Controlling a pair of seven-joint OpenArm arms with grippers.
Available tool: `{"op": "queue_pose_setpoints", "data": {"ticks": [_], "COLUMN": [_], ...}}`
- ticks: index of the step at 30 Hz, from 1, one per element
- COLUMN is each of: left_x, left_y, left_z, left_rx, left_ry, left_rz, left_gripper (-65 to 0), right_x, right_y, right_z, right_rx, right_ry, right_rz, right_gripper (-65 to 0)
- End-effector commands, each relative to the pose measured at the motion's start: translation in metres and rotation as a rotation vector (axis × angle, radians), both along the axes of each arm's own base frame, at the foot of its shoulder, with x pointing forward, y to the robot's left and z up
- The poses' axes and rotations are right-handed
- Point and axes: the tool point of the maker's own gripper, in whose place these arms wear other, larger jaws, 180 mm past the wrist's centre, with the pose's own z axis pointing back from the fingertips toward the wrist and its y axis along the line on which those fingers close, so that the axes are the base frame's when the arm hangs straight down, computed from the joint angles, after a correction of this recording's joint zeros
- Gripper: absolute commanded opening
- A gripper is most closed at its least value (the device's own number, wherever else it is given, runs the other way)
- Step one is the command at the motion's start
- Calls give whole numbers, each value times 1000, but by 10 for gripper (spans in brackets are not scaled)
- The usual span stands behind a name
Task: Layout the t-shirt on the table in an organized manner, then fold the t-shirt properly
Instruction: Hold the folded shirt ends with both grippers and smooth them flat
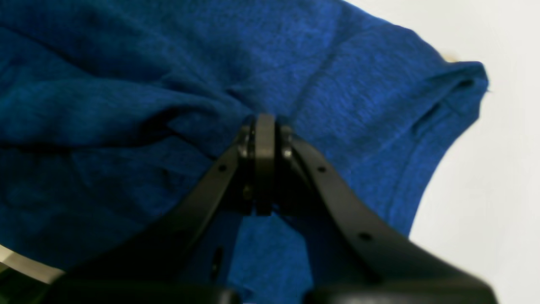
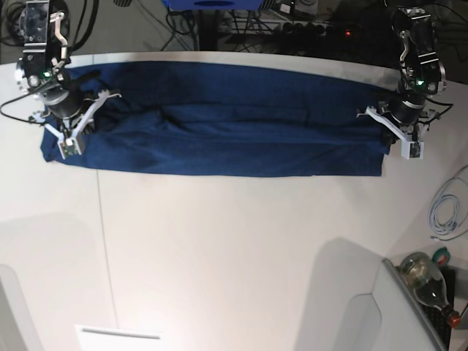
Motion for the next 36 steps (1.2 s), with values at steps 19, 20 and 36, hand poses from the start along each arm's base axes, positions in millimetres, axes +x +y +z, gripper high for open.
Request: {"op": "queue_pose_setpoints", "data": {"ticks": [19,20,36], "left_x": [6,6,-3], "left_y": [-3,-3,59], "left_z": [3,3,50], "left_rx": [11,11,15], "left_ry": [-12,-11,-143], "left_rz": [-35,-35,100], "left_gripper": [-650,-650,-123], "right_x": [2,2,-10], "right_y": [-28,-31,-40], "right_z": [10,12,15], "right_rx": [-30,-34,-34], "right_ry": [-36,-39,-42], "right_rz": [-65,-75,-120], "right_gripper": [-393,-357,-321]}}
